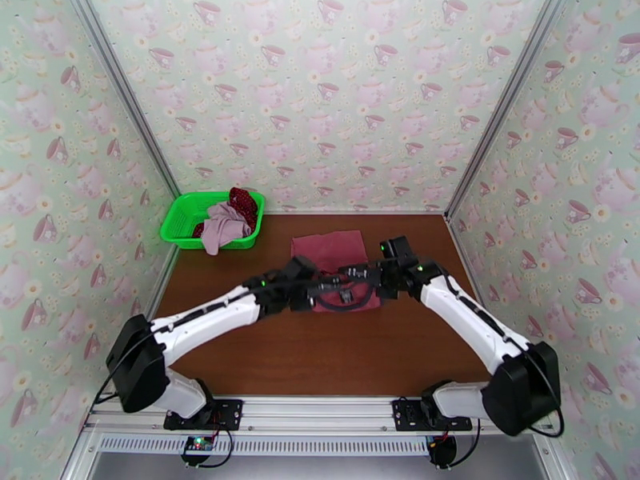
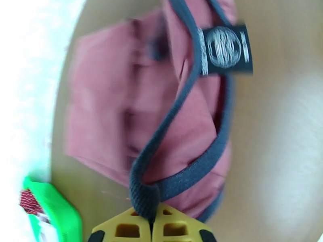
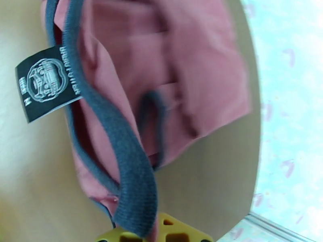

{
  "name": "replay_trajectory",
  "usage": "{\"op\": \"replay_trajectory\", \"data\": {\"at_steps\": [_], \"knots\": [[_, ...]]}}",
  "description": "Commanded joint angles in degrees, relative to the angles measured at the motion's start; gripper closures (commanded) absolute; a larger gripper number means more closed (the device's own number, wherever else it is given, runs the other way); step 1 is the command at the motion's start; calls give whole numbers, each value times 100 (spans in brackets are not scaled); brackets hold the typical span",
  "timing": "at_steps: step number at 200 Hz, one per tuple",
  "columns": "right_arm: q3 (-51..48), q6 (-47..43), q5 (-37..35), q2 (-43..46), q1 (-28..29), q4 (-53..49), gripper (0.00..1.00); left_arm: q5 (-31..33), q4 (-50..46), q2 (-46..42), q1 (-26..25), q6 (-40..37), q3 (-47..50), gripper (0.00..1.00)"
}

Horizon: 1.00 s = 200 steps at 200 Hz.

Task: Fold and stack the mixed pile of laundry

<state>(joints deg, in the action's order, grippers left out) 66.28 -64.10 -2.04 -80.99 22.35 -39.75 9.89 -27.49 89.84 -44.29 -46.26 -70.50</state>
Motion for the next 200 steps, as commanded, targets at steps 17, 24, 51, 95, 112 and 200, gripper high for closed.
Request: {"op": "replay_trajectory", "data": {"at_steps": [17,24,51,95,112,200], "knots": [[932,407,59,-1173,-167,1038,100,-655,-437,1225,815,-905,-1409,100],[1105,443,60,-1416,-178,1165,100,-688,-483,1500,936,-989,-1728,100],[1801,773,-53,-2338,-196,1743,100,-646,-723,2511,1262,-1222,-2900,100],[2827,1156,-492,-3723,-233,2307,100,-631,-759,3747,1576,-1402,-4234,100],[3136,1254,-517,-4081,-274,2384,100,-602,-740,4100,1657,-1453,-4535,100],[3519,2368,-725,-4841,-447,3168,53,228,-221,5287,1852,-1368,-5422,64]]}}
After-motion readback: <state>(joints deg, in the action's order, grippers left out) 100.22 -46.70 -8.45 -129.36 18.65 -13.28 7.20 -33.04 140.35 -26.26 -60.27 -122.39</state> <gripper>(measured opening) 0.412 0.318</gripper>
